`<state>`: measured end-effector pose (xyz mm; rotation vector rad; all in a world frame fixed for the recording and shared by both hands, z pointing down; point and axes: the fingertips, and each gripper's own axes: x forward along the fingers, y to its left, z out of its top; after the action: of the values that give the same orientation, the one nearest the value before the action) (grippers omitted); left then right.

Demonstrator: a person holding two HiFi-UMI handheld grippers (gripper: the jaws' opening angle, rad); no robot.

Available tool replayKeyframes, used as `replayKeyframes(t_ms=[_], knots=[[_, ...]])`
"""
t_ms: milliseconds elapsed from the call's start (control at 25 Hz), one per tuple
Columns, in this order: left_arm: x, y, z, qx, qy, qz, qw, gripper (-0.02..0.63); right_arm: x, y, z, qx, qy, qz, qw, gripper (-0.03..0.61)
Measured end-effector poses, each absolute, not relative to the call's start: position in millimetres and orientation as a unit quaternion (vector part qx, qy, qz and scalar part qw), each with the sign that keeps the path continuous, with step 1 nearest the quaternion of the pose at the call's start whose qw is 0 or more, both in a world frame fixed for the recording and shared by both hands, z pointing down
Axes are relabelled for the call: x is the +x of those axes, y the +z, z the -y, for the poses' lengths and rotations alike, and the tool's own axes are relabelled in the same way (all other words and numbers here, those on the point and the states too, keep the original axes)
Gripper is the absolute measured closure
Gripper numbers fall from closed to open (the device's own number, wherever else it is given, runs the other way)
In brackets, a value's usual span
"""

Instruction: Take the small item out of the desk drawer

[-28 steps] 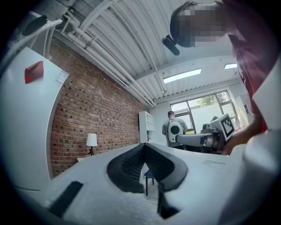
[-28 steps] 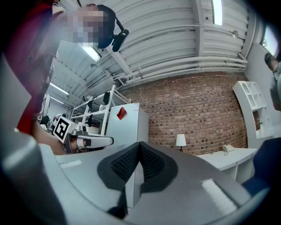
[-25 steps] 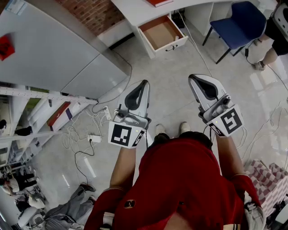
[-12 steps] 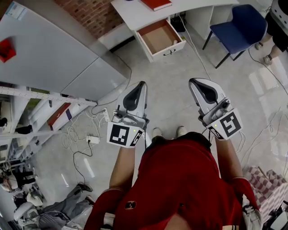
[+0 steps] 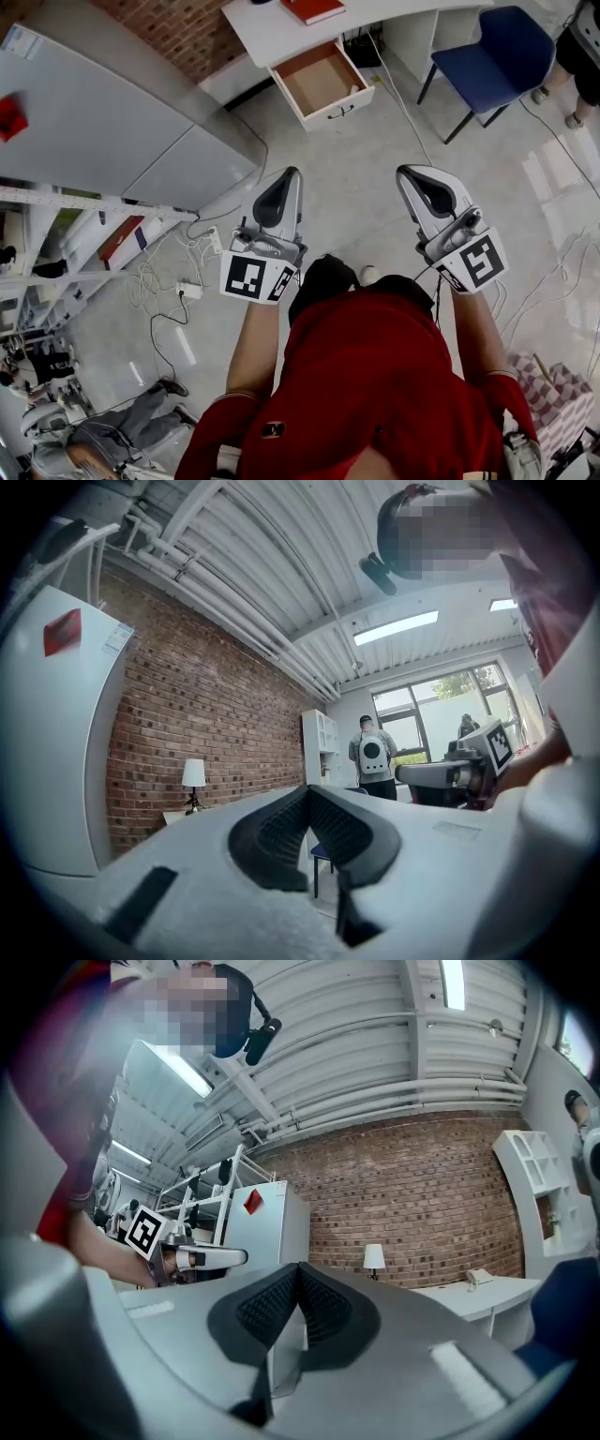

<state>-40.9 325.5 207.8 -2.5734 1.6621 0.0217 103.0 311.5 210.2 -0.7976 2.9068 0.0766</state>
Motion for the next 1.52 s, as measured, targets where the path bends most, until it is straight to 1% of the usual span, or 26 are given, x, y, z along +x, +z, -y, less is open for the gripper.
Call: replayKeyframes(t_ms=[440, 800, 1120, 1520], knots=[[-46.8, 219.3, -259.5, -0.842, 0.008, -0.538, 0.037, 0.609, 100.4, 212.2, -247.7, -0.271, 0.037, -0.961, 0.048, 0.567], [-68.1, 239.0, -148.4, -0.854, 0.004, -0.520, 0.036, 0.609, 71.3, 221.2, -150.4, -0.281, 0.054, -0.958, 0.020, 0.568], [-86.6, 250.6, -45.8, -0.871, -0.013, -0.490, 0.040, 0.609, 45.0, 222.9, -54.9, -0.305, 0.049, -0.951, 0.013, 0.567], [-104.2, 290.9, 40.7, -0.887, -0.064, -0.456, 0.036, 0.609, 32.7, 240.3, 22.0, -0.336, 0.040, -0.941, 0.002, 0.566]])
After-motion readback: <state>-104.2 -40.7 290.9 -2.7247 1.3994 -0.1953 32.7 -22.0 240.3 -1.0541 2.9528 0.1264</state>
